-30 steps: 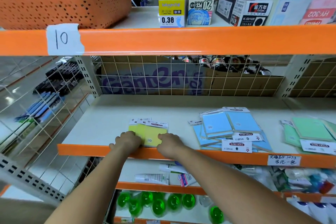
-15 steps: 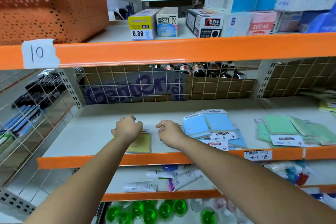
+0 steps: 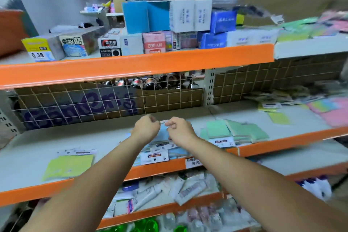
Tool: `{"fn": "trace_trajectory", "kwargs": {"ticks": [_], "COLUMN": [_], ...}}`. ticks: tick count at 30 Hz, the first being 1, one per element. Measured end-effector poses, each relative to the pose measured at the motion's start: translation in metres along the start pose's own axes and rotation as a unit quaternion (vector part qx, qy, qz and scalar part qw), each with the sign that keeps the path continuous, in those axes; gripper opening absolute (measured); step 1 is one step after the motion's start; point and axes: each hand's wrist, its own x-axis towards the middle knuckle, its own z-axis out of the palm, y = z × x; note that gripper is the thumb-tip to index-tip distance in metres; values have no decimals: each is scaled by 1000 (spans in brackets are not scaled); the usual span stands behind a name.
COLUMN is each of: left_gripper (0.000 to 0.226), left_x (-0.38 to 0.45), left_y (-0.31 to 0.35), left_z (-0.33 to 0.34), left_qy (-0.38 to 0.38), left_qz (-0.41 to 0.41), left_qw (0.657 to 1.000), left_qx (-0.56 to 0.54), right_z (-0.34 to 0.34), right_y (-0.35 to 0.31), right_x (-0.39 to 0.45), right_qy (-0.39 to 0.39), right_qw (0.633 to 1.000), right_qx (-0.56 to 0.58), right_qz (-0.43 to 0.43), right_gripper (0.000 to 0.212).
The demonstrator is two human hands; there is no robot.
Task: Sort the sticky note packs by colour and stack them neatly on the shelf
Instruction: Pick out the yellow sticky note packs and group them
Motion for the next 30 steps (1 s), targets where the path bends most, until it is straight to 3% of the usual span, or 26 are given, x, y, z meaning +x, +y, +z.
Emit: {"fn": "trace_trajectory", "kwargs": {"ticks": [15,30], "left_gripper": [10,15], "left_x": [-43,-38], "left_y": [167,259], "left_z": [176,286], "left_qy": [-62,-158], "left_qz": [39,91], "left_qw": [997,983], "left_qx": [-1,-23], "right_z": [-198,-303], "right_y": [137,223], "right_x": [-6,0], "right_qy": [61,105], "right_qw": [996,986], "right_qx": [-44,-80], "right_qz": [39,100], "right_gripper": [34,33]}}
